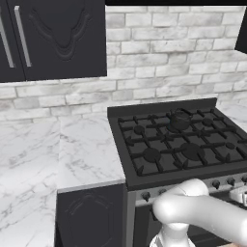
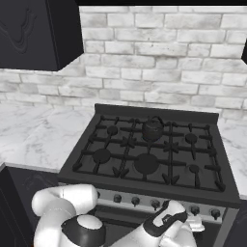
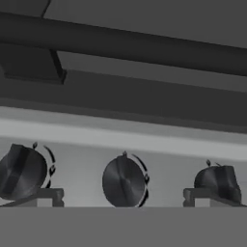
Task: The kettle is done boiling. Turn off the stove, then wait for 300 timesteps before moving the kettle to the dining table.
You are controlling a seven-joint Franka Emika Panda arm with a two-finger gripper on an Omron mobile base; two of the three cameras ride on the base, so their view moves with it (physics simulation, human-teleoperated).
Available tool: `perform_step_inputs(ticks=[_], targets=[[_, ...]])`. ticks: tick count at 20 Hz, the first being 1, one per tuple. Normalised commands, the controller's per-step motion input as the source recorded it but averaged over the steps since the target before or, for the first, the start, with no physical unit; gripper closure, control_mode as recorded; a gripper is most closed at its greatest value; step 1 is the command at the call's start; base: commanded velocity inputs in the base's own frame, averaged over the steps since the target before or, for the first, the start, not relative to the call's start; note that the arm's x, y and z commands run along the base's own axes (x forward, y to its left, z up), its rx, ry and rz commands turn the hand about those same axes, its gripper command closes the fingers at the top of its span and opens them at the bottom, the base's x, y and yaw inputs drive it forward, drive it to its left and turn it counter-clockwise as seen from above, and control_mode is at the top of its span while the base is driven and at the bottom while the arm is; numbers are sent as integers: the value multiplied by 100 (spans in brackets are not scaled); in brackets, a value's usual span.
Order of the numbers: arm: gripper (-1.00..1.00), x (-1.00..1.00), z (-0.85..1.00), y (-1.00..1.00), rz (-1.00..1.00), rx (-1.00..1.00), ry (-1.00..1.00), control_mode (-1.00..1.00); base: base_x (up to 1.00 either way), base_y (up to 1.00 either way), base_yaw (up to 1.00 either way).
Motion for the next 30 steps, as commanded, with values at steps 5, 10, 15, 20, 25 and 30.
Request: perform_step_inputs(ticks=[5, 10, 15, 20, 25, 30], targets=[[-100, -38, 36, 0, 0, 0, -8, -100, 0, 0, 0], [-100, -33, 44, 0, 0, 0, -8, -100, 0, 0, 0], [-100, -25, 49, 2, 0, -3, -9, -100, 0, 0, 0], [-100, -16, 56, 8, 0, -6, -9, -100, 0, 0, 0], [-100, -10, 58, 15, 0, -9, -7, -100, 0, 0, 0], [-100, -2, 49, 24, 0, -11, -5, -100, 0, 0, 0]])
